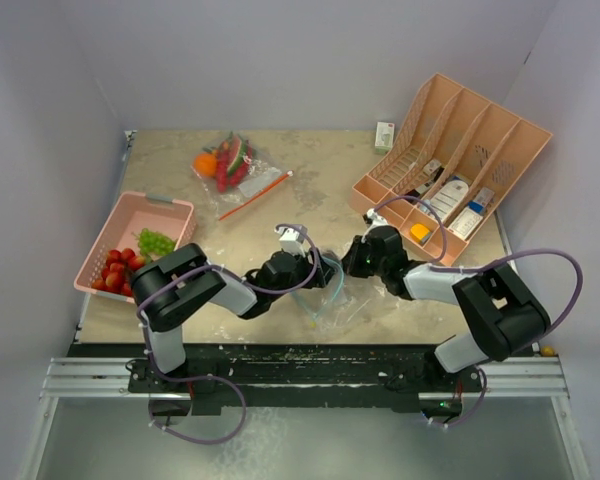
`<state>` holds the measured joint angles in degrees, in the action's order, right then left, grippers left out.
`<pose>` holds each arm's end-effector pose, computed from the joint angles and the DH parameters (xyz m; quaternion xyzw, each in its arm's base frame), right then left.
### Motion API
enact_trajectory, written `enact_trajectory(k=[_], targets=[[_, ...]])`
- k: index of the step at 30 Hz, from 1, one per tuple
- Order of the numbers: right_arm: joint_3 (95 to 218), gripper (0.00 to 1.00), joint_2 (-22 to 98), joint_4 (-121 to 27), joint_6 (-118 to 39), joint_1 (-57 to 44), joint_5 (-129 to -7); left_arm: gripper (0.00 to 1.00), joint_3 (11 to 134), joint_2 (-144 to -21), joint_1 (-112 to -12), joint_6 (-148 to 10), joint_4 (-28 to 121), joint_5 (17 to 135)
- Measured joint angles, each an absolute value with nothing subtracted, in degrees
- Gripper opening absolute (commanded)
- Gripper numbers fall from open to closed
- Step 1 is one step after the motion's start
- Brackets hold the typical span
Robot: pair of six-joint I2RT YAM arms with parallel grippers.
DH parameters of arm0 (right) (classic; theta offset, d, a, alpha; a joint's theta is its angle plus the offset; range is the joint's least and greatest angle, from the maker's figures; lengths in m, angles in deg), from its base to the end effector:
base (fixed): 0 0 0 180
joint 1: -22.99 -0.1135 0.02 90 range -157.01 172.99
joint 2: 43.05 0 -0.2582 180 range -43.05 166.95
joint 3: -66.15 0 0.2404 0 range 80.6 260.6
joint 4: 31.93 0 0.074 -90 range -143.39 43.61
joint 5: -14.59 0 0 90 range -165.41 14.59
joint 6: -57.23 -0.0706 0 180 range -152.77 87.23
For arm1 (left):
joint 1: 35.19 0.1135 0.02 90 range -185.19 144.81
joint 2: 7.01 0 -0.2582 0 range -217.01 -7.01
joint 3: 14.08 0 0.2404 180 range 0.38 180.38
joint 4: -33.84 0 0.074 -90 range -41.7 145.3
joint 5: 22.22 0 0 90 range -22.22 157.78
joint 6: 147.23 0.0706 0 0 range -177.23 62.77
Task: Open the zip-top bag and remove the fake food
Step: Pick up the fake fruit from the zipper food storage bag.
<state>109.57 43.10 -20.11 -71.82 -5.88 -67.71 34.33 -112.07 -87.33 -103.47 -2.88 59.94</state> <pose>0.2606 0.1545 0.1340 0.0440 0.8675 0.3233 0.3754 0.2252 -0.2740 0.1130 0.0028 0.8178 -0.3969 0.4167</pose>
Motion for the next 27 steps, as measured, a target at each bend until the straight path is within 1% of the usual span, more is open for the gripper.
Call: enact_trajectory(k=[2,6,9,11,13,16,17,19,21,23,27], targets=[[109.42,0.0,42.64,-20.5,-71.78,-5.88,-67.23,0.66,34.96,-112.46,-87.35,-102.22,-2.73,59.46],[109.22,0.0,42.27,-20.94,-71.56,-5.94,-66.83,0.6,35.18,-112.53,-87.48,-98.18,-2.23,57.91],[109.18,0.0,42.27,-21.35,-71.23,-5.98,-66.77,0.61,35.18,-111.74,-87.78,-94.6,-0.54,56.42],[109.18,0.0,42.27,-21.68,-71.14,-6.03,-66.66,0.64,34.83,-110.25,-87.89,-92.41,1.49,55.55],[109.18,0.0,42.27,-21.88,-71.05,-6.16,-66.61,0.69,33.76,-107.98,-87.94,-90.71,3.37,54.85],[109.18,0.0,42.29,-22.03,-70.92,-6.25,-66.5,0.85,31.82,-103.94,-87.94,-88.63,4.99,53.8],[109.18,0.0,42.38,-22.01,-70.86,-6.25,-66.4,0.89,31.49,-102.95,-87.94,-87.82,5.29,53.56],[109.18,0.0,42.62,-21.98,-70.81,-6.25,-66.15,0.93,31.36,-101.97,-87.94,-86.57,5.6,53.17],[109.18,0.0,42.95,-21.9,-70.81,-6.25,-65.76,0.96,31.36,-101.9,-87.94,-85.44,5.71,53.01],[109.18,0.0,42.99,-21.88,-70.81,-6.25,-65.5,0.96,31.38,-101.97,-87.94,-84.3,6.08,53.1],[109.18,0.0,42.97,-21.92,-70.81,-6.25,-65.37,0.89,33.28,-103.96,-87.94,-82.62,6.25,54.02]])
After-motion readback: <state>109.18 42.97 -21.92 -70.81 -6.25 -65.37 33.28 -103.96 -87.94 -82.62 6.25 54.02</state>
